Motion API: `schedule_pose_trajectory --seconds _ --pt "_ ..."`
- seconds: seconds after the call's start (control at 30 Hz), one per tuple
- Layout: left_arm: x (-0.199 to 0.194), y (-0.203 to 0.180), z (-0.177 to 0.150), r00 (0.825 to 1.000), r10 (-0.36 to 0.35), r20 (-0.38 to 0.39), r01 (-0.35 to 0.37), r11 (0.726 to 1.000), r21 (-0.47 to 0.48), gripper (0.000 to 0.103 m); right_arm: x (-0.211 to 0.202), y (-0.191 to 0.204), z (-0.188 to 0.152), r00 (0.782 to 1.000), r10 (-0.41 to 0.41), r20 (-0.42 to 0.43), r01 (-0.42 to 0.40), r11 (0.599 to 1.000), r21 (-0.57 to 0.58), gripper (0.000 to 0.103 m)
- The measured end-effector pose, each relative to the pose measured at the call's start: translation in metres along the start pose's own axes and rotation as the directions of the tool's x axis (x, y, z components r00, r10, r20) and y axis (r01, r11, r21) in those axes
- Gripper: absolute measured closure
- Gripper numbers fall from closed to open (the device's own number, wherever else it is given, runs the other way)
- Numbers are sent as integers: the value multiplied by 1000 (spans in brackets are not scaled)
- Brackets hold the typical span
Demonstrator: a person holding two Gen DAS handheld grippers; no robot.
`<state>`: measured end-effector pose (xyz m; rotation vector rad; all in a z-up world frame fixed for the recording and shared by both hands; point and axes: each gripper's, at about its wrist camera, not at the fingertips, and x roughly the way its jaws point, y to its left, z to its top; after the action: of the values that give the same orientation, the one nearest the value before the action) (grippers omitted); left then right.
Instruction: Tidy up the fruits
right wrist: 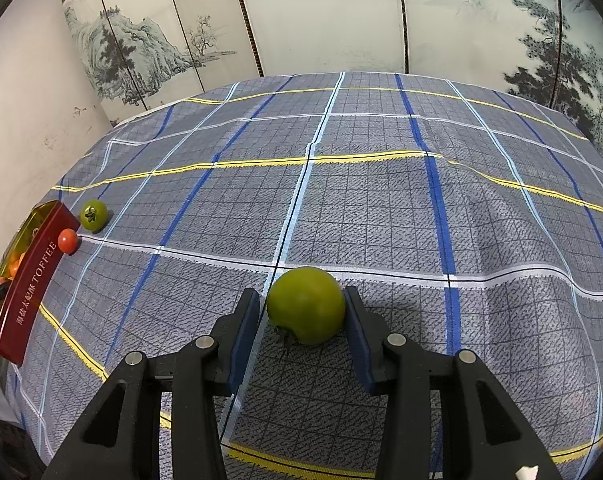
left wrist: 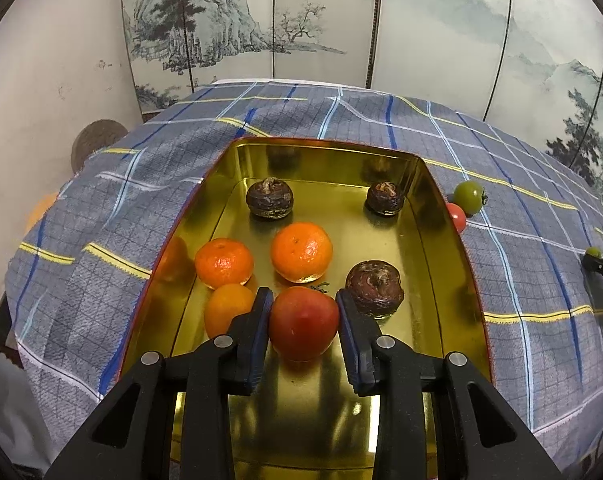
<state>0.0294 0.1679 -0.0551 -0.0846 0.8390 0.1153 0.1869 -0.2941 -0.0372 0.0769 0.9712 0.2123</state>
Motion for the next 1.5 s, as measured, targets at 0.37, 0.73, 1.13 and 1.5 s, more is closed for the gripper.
schedule_pose_trajectory --seconds 0.37,0.73,1.13,1.5 --pt "-28 -15 4 994 46 100 -52 997 56 69 0 1 0 1000 -2 0 2 1000 -1 63" --pt "-37 -15 2 988 111 107 -114 993 26 64 1 1 0 1000 -7 -1 7 1000 -5 63" --pt "-46 -14 -2 983 140 121 -144 989 21 45 3 2 0 1000 -19 -1 19 1000 -16 63" --pt "-59 -17 -1 976 150 155 -157 987 28 36 -8 3 -6 1000 11 17 -11 1000 14 62"
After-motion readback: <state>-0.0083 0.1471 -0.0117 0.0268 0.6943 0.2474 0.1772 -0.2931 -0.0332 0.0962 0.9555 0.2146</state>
